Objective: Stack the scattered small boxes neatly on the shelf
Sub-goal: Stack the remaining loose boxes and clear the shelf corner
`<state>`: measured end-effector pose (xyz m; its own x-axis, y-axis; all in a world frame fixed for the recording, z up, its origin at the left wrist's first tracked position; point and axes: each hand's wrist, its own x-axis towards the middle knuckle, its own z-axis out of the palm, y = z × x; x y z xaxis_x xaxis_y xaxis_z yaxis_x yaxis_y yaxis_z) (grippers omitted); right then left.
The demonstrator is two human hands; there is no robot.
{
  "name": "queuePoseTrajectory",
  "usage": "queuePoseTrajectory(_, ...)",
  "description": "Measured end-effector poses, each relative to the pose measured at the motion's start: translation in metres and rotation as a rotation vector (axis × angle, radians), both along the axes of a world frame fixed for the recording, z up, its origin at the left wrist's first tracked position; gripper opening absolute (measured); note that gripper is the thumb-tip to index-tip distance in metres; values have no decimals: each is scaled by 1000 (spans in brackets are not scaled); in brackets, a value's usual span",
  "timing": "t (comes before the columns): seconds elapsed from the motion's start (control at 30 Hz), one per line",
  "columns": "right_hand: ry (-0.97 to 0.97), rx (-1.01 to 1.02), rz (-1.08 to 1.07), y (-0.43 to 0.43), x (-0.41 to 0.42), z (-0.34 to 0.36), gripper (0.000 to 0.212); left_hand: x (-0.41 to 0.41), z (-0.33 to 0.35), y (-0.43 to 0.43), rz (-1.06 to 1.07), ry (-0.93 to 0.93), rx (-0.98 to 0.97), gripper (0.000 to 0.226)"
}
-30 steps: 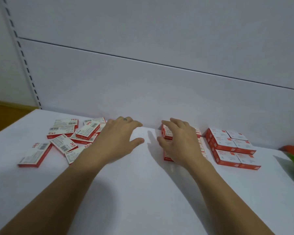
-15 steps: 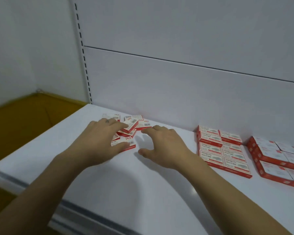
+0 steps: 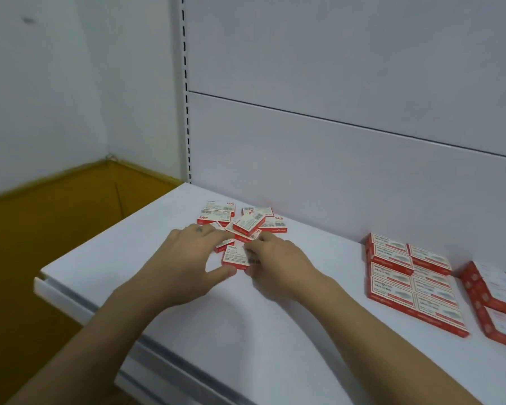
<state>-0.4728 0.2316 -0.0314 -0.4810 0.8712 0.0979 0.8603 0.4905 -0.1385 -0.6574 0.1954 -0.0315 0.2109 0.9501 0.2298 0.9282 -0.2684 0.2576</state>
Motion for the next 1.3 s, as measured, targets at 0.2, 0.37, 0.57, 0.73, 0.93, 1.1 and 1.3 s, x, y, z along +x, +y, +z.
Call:
queuePoseTrajectory(0.2,107,39,-67,-11,36,8,27,36,10,17,-104,1,7,69)
queuePoseTrajectory(0.37,132,112,-194,-18,91,25,36,78,19,35,-249,-6,86,67)
queuePoseTrajectory(0.57,166,193,-386,-37,146,21,45,140,21,56,-413,-20,95,68)
queuePoseTrajectory(0.73,248,206,-454,-47,171,13,48,174,11,59,-479,-124,75,61)
queuePoseTrajectory(0.93,367,241,-416,-51,172,6,46,171,2,55,-506,-322,4,40)
queuePoseTrajectory(1.1,438,276,-348,-53,157,4,44,154,2,49,-475,-467,-73,41)
queuePoseTrajectory(1.3,633,282,-432,-55,151,6,47,156,6,43,-504,-592,-56,42)
